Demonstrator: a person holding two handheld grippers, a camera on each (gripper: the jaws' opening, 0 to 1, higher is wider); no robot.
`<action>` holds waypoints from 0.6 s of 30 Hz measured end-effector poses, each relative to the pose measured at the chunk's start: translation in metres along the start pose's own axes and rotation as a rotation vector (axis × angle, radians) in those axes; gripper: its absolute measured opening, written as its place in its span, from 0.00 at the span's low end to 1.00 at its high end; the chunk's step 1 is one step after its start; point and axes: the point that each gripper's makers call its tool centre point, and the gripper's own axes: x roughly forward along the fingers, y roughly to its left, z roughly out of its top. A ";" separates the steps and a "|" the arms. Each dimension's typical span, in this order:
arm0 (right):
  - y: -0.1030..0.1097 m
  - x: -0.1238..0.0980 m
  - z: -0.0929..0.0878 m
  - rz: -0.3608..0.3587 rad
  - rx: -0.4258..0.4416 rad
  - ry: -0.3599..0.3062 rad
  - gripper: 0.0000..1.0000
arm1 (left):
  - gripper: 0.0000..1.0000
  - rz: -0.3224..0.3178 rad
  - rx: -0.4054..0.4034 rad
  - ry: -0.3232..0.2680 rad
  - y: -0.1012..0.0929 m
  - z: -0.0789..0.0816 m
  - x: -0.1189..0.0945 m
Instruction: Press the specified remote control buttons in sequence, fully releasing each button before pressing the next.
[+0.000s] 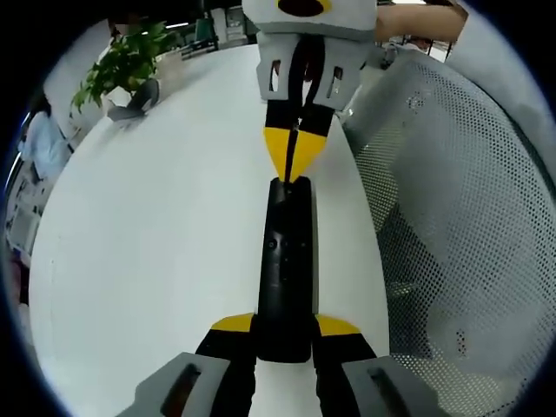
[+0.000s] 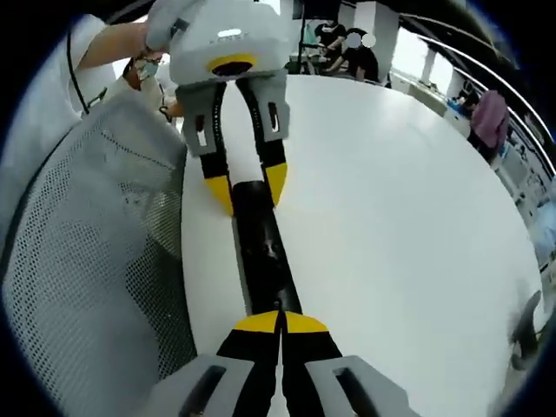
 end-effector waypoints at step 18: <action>0.005 0.011 0.004 0.015 -0.190 0.121 0.00 | 0.24 0.000 -0.001 0.007 0.000 -0.001 0.000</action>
